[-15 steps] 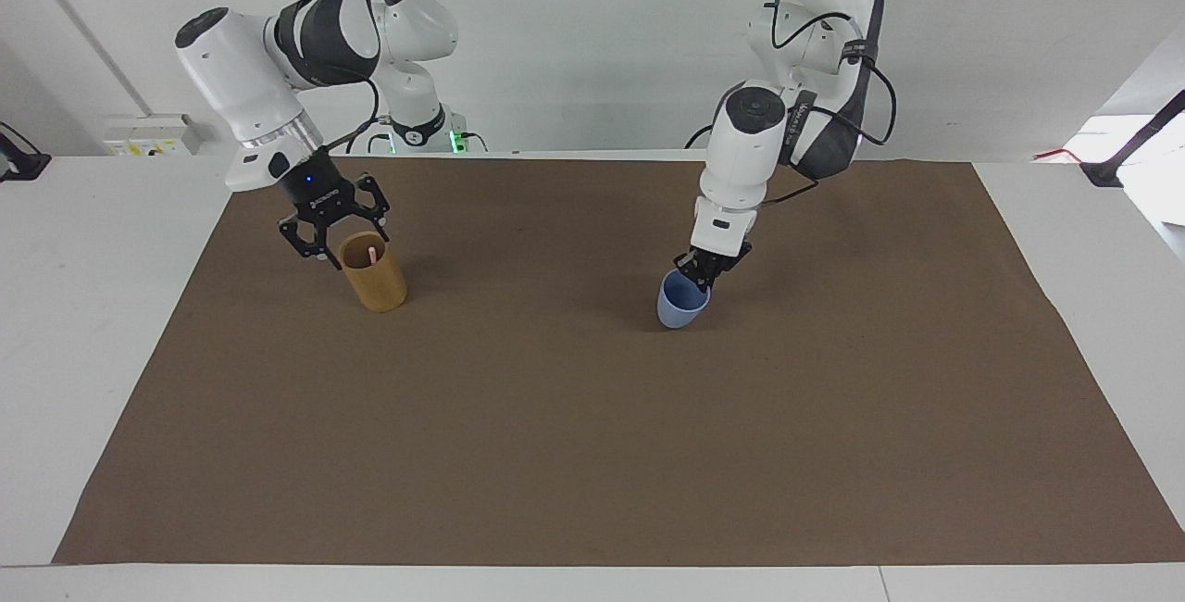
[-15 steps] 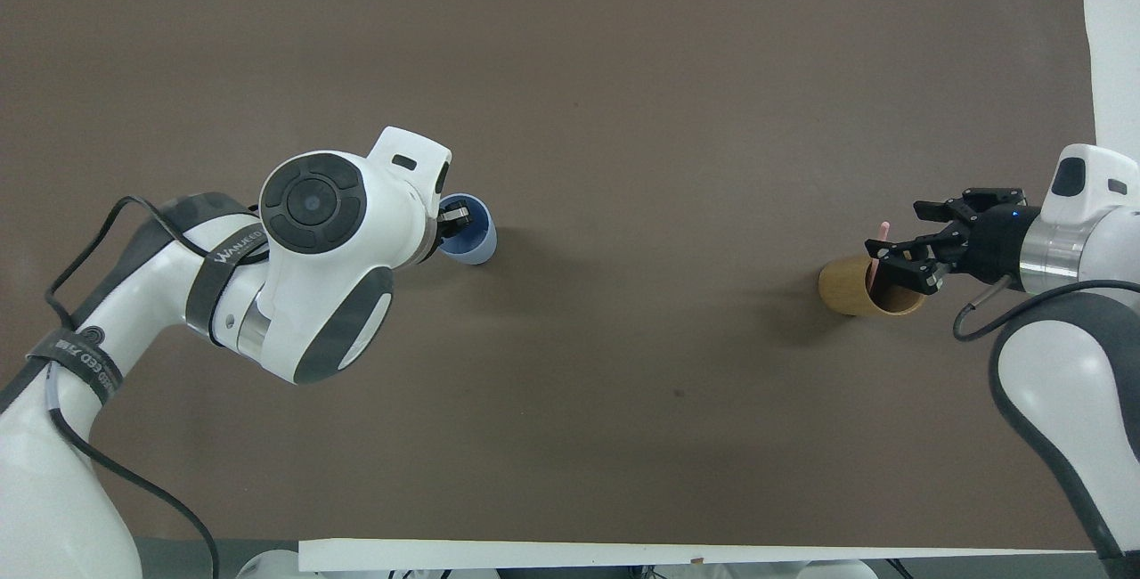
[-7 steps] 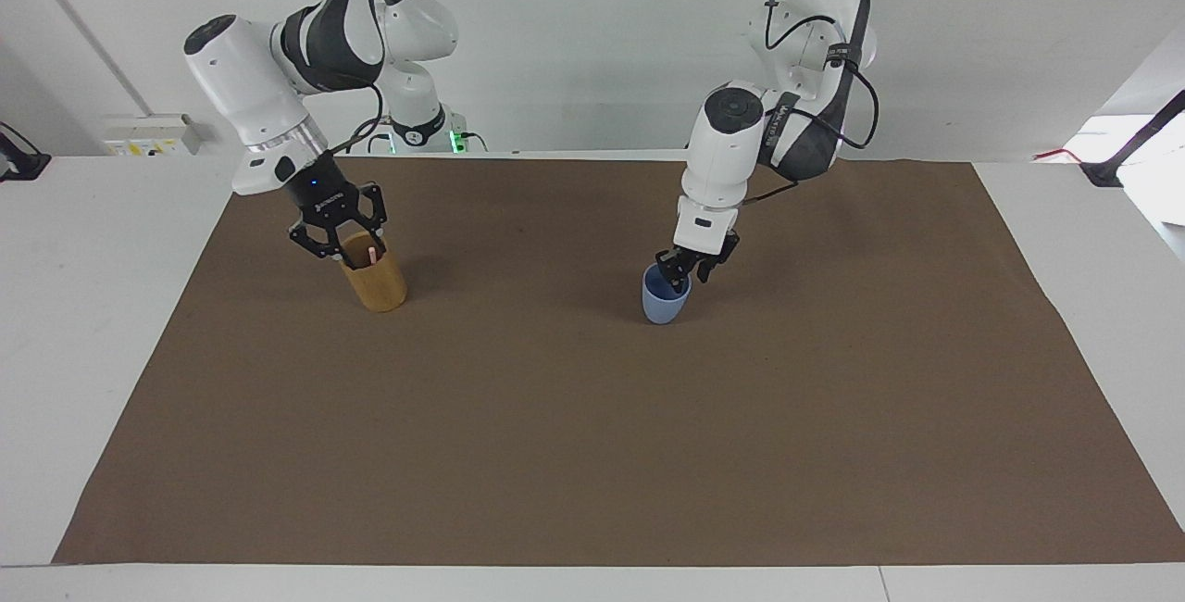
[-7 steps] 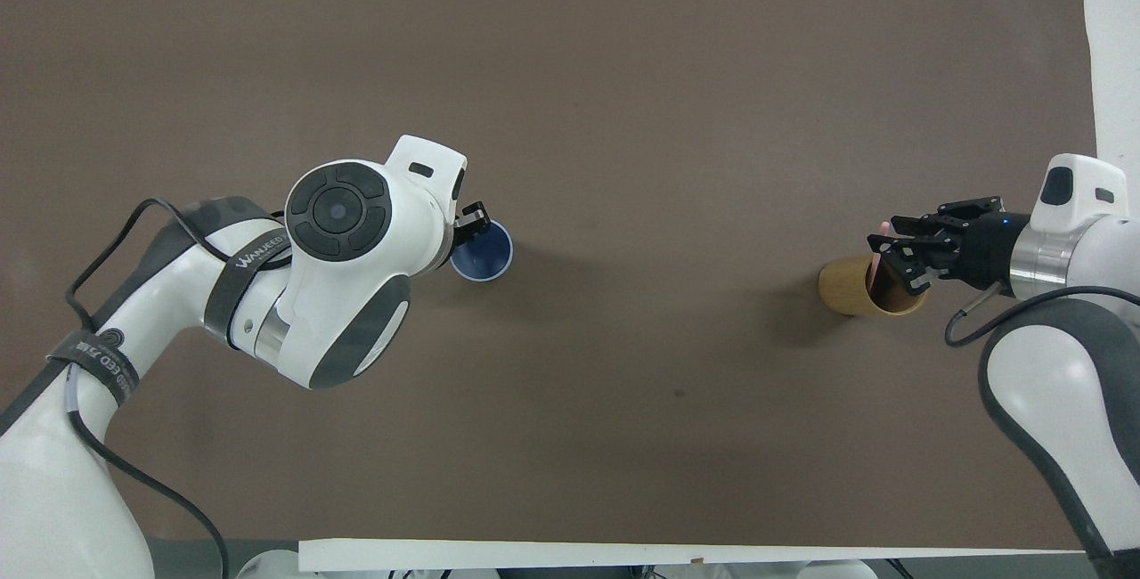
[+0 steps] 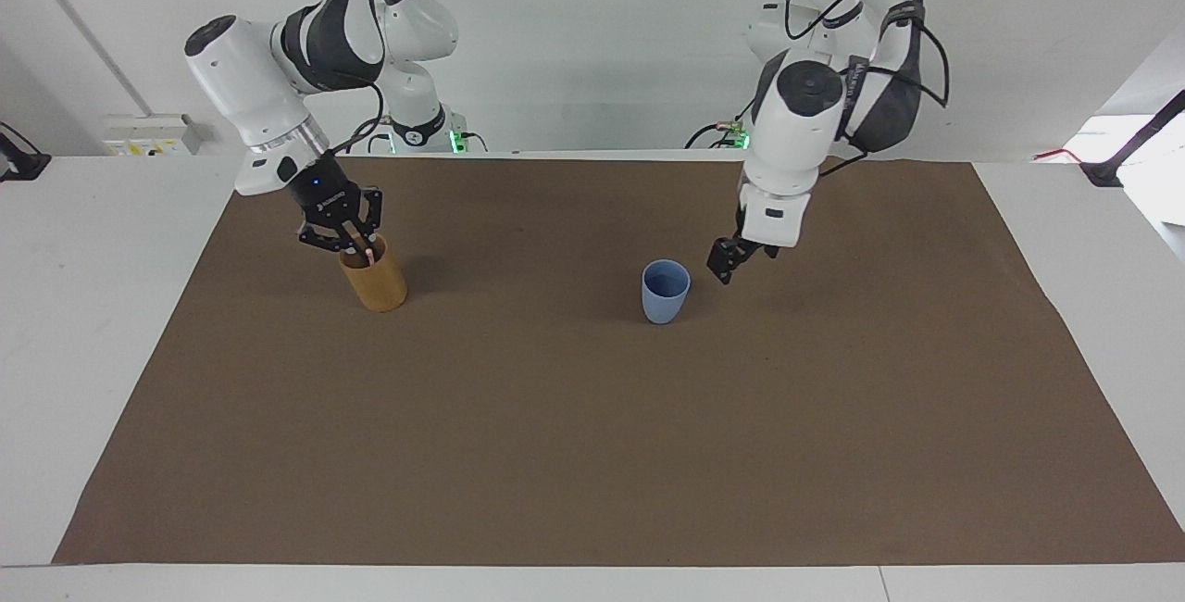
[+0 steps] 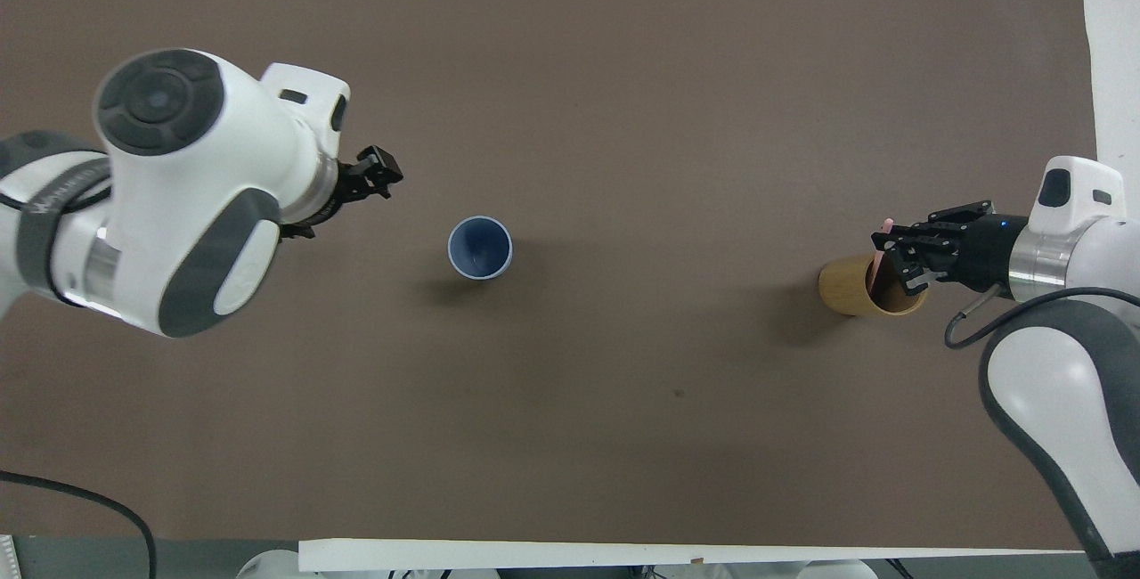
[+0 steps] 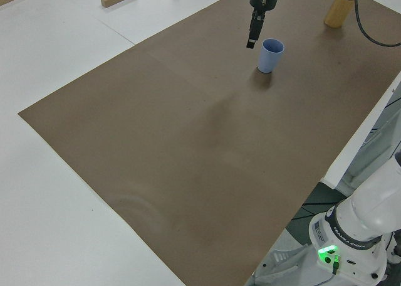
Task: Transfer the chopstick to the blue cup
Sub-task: 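Release the blue cup with the left gripper while the right gripper lifts the chopstick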
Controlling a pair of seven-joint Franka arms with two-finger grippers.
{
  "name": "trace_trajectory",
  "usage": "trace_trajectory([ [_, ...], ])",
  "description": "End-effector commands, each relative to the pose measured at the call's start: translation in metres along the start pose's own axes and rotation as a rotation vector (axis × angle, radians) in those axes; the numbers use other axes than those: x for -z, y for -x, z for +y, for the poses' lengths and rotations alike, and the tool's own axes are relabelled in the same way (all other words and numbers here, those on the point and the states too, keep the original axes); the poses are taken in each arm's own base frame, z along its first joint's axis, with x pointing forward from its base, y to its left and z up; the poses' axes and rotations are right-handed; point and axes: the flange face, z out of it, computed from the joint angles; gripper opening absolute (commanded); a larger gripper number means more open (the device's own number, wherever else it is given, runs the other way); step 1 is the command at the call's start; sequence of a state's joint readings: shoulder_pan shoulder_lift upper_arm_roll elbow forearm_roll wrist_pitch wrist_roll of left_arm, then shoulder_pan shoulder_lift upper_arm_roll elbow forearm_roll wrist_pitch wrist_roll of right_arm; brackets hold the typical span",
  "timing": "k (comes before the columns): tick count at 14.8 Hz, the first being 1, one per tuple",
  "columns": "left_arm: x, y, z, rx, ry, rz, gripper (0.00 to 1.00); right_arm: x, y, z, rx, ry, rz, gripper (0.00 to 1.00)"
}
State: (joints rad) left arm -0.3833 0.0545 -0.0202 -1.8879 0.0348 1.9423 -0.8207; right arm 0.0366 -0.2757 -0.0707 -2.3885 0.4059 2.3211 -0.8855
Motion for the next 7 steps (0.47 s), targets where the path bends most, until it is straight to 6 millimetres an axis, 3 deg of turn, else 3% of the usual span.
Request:
trace_trajectory([
  [1, 0.019, -0.053, -0.073, -0.053, -0.001, -0.001, 1.0, 0.012, 0.001, 0.0, 0.009, -0.015, 0.018, 0.0],
  [3, 0.039, -0.089, -0.126, -0.148, -0.012, -0.019, 1.0, 0.038, -0.012, 0.002, 0.023, -0.05, 0.008, 0.0],
  [5, 0.065, -0.111, -0.171, -0.24, -0.023, -0.055, 1.0, 0.083, -0.026, 0.011, 0.03, -0.07, 0.006, 0.0],
  [7, 0.086, -0.113, -0.188, -0.292, -0.028, -0.081, 1.0, 0.127, -0.035, 0.017, 0.06, -0.054, -0.023, 0.0],
])
